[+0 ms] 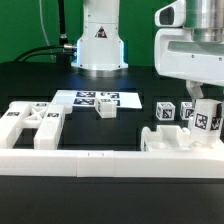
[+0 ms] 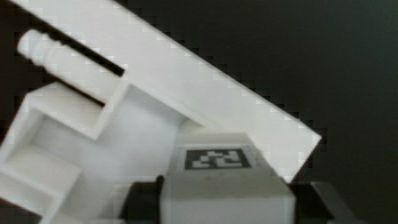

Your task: Assemble chair

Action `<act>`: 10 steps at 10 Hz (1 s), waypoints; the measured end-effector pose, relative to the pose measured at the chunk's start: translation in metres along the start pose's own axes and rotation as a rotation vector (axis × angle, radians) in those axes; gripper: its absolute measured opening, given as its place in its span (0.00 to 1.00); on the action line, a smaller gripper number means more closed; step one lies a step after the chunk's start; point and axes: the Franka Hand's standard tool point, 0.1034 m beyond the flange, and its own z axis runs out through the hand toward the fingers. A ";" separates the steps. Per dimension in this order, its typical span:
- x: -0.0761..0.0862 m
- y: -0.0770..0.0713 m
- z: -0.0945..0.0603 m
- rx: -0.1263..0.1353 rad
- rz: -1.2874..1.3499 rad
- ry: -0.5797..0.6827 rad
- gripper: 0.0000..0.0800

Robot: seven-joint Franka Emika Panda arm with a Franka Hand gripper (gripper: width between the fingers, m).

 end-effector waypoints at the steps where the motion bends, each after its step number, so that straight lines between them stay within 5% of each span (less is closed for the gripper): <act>1: 0.000 0.000 0.000 0.000 -0.018 0.000 0.36; 4: -0.001 0.000 0.000 0.000 -0.053 0.000 0.76; 7: 0.001 0.000 0.000 -0.001 -0.355 0.001 0.81; 10: 0.013 0.004 -0.001 -0.036 -0.804 -0.011 0.81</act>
Offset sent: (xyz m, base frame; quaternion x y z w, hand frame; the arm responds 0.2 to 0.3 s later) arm 0.0000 0.0000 0.0000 0.0000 0.0000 0.0000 1.0000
